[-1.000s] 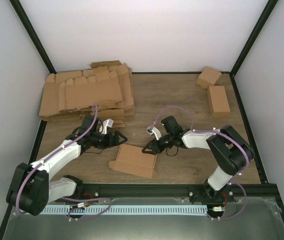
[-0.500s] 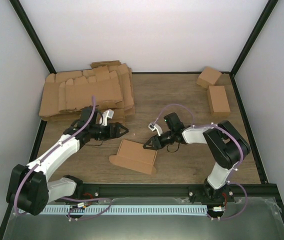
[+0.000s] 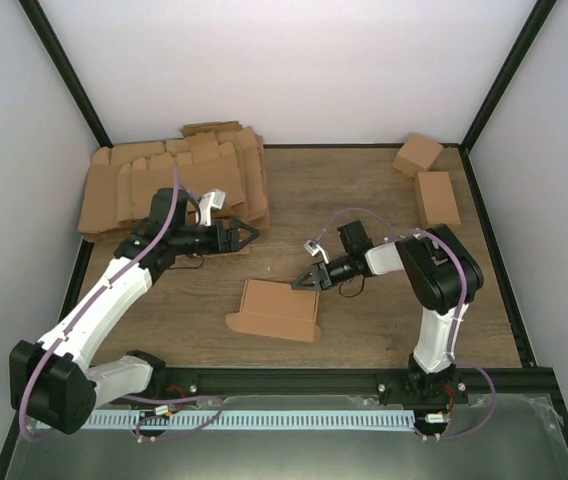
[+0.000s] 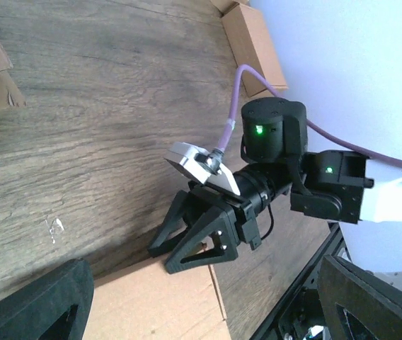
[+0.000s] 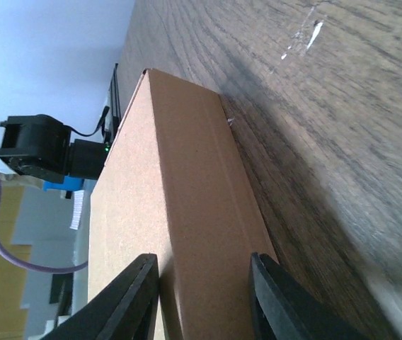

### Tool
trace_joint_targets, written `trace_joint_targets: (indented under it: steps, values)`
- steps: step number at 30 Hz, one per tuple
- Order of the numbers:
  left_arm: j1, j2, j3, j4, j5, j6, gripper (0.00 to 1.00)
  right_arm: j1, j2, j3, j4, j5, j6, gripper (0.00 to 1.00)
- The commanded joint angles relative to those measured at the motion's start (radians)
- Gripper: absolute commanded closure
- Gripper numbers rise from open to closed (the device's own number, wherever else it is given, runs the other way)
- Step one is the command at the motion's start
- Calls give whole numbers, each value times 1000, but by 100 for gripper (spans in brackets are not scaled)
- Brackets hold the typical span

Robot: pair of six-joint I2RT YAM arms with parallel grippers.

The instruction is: Fold the paper box

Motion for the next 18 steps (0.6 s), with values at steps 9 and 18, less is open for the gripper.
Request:
trace_joint_targets:
  steps: [9,18]
  values:
    - [2,-42,45,-49,-2,11,11,-66,112,68,20,-68,43,72]
    - [2,-53,68,-64,-4,10,10,-82,174,124,-12,-30,31,72]
